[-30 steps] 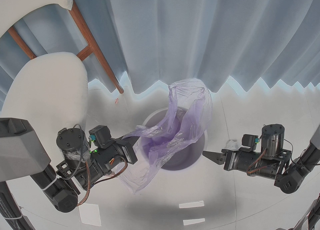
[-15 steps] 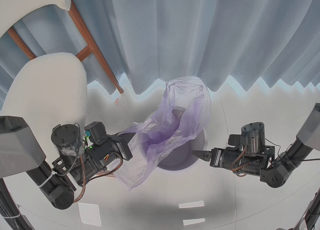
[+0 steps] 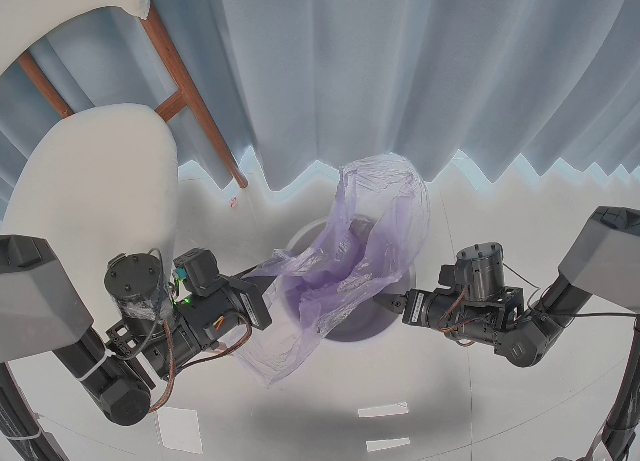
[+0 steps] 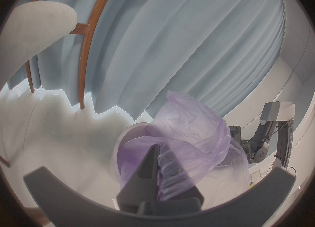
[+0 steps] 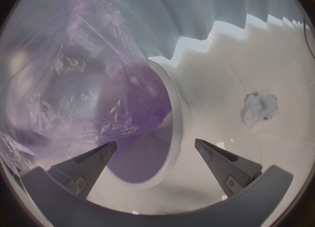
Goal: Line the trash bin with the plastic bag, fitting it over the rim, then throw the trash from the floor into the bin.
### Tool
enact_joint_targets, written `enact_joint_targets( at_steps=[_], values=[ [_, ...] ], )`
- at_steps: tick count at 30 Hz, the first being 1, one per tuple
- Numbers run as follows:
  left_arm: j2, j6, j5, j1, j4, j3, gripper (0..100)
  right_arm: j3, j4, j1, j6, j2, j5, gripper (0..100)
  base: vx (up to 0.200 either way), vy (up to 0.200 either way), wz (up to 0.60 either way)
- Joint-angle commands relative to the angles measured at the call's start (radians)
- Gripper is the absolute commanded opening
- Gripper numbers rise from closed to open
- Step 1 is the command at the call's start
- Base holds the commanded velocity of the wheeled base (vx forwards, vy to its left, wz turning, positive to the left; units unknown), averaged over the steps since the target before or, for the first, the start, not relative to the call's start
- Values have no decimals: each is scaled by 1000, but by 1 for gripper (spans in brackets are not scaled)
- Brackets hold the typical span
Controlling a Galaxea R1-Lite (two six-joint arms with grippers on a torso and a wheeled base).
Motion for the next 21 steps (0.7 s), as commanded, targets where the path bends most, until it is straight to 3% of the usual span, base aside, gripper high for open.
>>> enact_joint_targets(
  at_steps=[1, 2, 3, 21],
  values=[
    [0, 0, 0, -3, 0, 0, 0, -4, -2, -1, 0, 25, 0, 100, 0, 0, 0],
    [0, 0, 0, -3, 0, 0, 0, -4, -2, -1, 0, 27, 0, 100, 0, 0, 0],
    [0, 1, 0, -3, 0, 0, 0, -5, -5, -1, 0, 35, 0, 0, 0, 0, 0],
    [-2, 12, 1, -38, 0, 52, 0, 70, -2, 19, 2, -18, 5, 0, 0, 0, 0]
  ],
)
